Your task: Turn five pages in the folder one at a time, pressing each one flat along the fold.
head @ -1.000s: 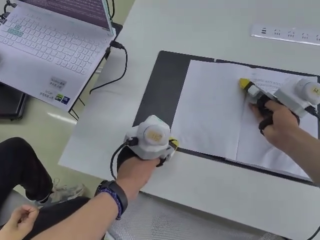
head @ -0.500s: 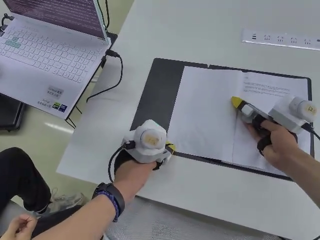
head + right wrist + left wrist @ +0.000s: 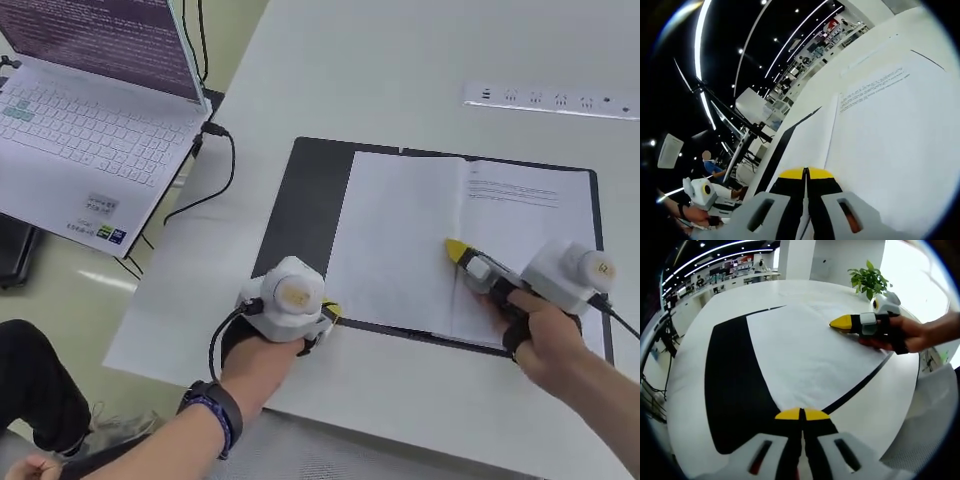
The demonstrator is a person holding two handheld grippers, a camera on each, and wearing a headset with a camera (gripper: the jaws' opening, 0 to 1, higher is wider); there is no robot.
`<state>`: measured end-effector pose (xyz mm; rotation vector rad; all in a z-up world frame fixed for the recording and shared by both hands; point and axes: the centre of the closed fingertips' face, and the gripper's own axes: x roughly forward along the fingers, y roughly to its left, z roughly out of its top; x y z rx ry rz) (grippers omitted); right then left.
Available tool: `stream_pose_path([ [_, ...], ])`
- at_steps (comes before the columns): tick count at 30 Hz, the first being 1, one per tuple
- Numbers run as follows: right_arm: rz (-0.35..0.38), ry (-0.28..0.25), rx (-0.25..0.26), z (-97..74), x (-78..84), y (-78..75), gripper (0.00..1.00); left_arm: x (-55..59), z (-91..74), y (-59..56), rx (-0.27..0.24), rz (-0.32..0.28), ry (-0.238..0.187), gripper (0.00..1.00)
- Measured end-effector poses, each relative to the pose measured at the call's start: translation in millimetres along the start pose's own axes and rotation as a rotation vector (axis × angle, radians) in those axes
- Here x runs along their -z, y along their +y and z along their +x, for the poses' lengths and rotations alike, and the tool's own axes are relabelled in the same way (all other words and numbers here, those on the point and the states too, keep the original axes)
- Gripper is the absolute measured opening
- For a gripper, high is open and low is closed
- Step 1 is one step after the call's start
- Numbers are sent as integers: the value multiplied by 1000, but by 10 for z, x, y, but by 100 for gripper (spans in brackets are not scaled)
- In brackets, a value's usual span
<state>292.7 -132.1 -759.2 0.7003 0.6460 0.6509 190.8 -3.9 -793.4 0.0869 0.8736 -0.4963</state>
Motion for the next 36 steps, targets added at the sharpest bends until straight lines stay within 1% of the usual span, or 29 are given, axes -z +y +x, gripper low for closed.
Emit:
stream_pose_path([
  [5,8,13,-4,-74,95,20,0,-4,-2,0,-1,1,1,0],
  [9,-9,41,-13,-146,198,62,0,-9,-9,-6,4,13,3,0],
  [11,-9,46,-14,-189,238,79,0,-10,-11,-7,8,17,5,0],
  [13,-9,48,-14,-224,270,78,0,-10,-13,-8,9,13,3,0],
  [15,-7,50,-15,-244,266,27,0,-11,-16,-11,7,14,1,0],
  [17,-3,52,-17,-282,303,51,0,-13,-18,-13,7,19,2,0],
  [20,-7,56,-20,-300,345,14,0,-15,-17,-11,9,19,3,0],
  [25,-23,76,-31,-354,438,27,0,-16,-9,-7,10,22,4,0],
  [29,-20,83,-37,-394,495,19,0,-16,-3,-5,10,26,5,0],
  [36,-24,100,-50,-471,607,67,0,-20,1,3,15,25,5,0],
])
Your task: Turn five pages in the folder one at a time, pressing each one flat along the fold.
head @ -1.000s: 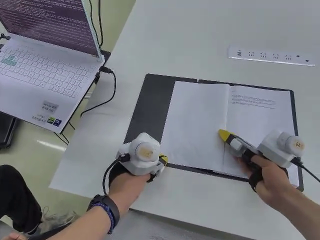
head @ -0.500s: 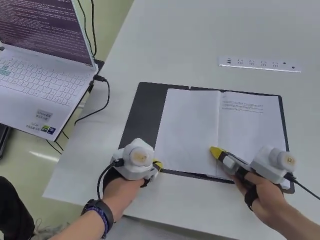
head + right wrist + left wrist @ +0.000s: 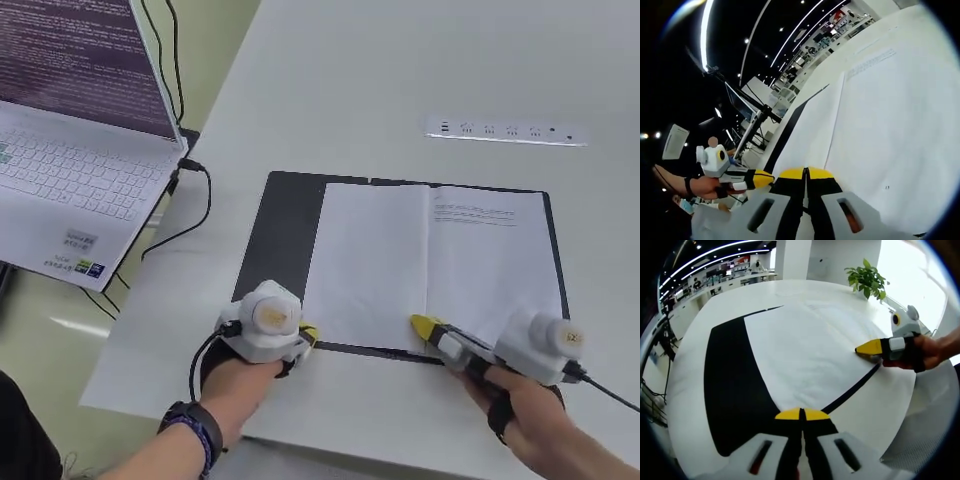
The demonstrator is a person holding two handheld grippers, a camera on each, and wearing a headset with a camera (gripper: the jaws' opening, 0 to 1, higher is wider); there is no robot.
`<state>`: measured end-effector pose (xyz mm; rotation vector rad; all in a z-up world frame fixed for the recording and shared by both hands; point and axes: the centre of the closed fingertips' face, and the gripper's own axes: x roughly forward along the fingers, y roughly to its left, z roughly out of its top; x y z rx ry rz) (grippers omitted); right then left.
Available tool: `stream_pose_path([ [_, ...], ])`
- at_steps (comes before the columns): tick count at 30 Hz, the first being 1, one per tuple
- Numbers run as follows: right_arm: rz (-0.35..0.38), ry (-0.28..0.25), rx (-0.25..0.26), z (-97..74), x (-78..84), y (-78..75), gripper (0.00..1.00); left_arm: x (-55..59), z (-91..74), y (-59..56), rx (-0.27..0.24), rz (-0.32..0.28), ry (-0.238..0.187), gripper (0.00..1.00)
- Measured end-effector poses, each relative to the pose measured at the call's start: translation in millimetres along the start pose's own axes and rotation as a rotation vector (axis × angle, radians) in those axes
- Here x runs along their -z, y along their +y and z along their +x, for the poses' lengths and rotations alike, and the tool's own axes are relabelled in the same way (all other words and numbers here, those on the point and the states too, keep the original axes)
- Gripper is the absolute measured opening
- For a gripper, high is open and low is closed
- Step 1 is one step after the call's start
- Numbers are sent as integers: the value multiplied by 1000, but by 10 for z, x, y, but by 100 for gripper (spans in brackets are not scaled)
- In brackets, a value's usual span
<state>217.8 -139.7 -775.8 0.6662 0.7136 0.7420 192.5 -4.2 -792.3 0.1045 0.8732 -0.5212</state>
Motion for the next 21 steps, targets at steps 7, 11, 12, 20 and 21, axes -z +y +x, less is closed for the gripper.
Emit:
stream_pose_path([
  [7,-9,21,-8,-35,61,28,0,2,0,-8,0,3,2,0],
  [11,-13,33,-10,-57,99,31,0,5,0,-8,0,3,2,0],
  [12,-12,35,-11,-60,107,31,0,5,0,-7,1,0,2,0],
  [20,-4,50,-7,-72,127,40,0,8,5,-11,4,-7,9,0],
  [21,-6,54,-8,-73,126,44,0,9,5,-12,4,-9,10,0],
])
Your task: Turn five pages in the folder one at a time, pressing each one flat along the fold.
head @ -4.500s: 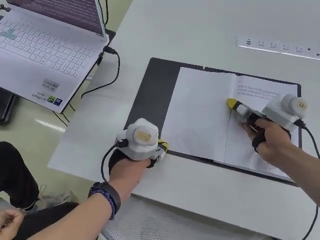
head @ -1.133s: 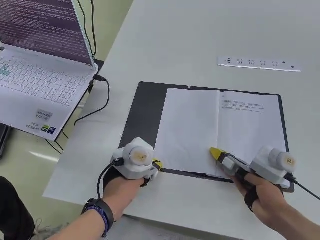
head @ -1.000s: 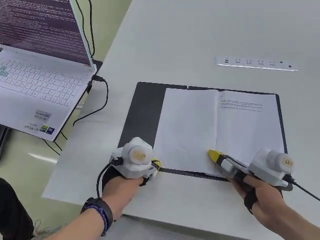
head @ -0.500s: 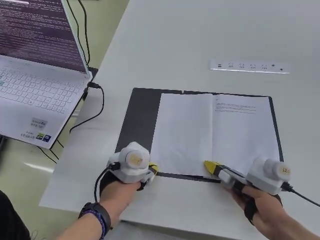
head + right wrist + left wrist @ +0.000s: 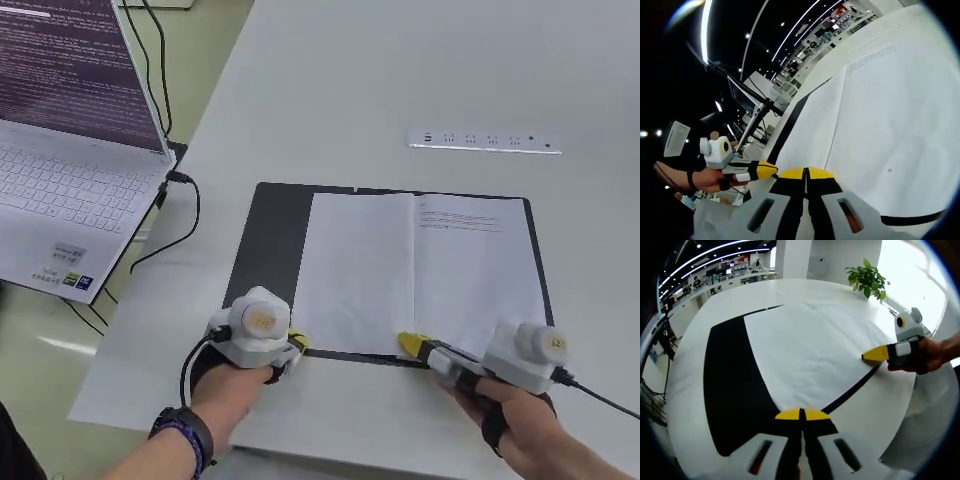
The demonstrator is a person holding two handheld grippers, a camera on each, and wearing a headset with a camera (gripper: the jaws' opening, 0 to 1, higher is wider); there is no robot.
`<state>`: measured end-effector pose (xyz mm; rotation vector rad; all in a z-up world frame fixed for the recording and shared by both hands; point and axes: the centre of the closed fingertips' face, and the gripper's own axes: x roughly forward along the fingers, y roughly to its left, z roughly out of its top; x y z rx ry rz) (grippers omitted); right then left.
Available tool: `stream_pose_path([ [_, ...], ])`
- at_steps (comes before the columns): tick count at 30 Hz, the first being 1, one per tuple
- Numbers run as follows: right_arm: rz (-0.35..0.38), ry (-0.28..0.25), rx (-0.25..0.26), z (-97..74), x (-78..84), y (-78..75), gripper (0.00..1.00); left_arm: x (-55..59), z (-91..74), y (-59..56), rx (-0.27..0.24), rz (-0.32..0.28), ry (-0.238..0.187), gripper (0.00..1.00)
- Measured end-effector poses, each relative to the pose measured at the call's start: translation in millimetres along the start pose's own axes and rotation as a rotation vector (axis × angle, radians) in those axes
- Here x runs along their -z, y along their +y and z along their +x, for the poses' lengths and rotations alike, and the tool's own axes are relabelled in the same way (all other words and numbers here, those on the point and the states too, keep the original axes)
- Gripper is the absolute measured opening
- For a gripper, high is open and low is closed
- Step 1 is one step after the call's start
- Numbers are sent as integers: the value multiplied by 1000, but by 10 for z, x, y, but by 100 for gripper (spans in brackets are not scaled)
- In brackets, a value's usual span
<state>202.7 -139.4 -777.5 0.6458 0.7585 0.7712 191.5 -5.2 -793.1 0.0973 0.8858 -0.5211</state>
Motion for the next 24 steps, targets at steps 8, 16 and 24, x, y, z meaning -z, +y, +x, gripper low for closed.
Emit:
stream_pose_path([
  [8,-18,4,-11,-56,-92,61,0,-9,10,-6,40,-8,35,0],
  [16,-98,23,23,-278,-242,-7,11,-127,-43,-95,80,-17,20,13],
  [24,-169,1,64,-498,-385,-56,26,-321,-184,-194,113,12,-21,23],
])
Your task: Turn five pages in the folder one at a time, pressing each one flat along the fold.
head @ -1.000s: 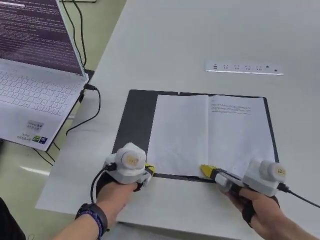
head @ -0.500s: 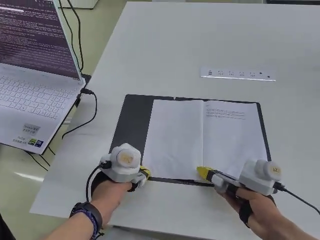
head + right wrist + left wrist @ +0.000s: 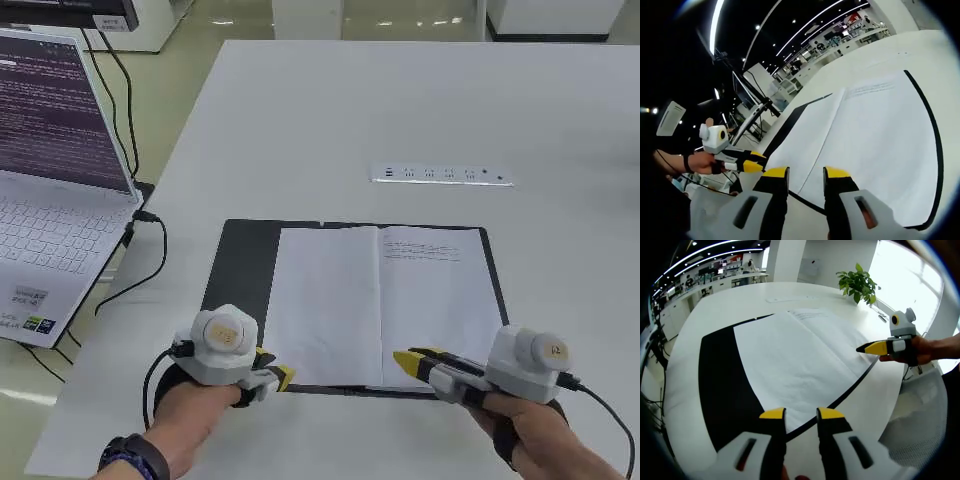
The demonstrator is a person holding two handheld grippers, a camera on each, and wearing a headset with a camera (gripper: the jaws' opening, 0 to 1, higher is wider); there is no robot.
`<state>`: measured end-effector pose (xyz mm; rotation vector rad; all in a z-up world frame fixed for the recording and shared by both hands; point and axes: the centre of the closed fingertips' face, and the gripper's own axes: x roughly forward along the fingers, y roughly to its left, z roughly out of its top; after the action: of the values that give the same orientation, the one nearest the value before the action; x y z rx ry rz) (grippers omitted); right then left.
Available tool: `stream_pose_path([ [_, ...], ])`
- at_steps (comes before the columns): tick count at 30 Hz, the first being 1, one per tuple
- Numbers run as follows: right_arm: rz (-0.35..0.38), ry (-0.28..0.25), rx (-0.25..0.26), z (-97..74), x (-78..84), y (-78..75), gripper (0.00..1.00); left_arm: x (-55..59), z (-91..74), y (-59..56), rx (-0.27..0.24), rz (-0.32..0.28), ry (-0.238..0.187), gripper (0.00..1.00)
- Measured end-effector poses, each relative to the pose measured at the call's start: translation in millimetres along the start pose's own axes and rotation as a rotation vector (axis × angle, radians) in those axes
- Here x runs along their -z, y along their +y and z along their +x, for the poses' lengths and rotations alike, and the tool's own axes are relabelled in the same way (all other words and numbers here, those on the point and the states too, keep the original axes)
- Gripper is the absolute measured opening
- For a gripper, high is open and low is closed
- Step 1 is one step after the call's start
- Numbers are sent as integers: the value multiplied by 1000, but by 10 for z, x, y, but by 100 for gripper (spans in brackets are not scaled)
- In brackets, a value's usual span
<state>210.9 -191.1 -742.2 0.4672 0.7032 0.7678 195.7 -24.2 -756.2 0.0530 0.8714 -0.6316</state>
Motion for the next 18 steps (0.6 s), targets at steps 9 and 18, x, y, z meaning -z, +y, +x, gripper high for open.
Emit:
stream_pose_path([
  [9,-95,3,29,-203,-86,-39,34,-176,-125,-89,15,55,-31,32],
  [18,-167,-17,60,-472,-245,-53,46,-480,-308,-161,30,80,-110,40],
])
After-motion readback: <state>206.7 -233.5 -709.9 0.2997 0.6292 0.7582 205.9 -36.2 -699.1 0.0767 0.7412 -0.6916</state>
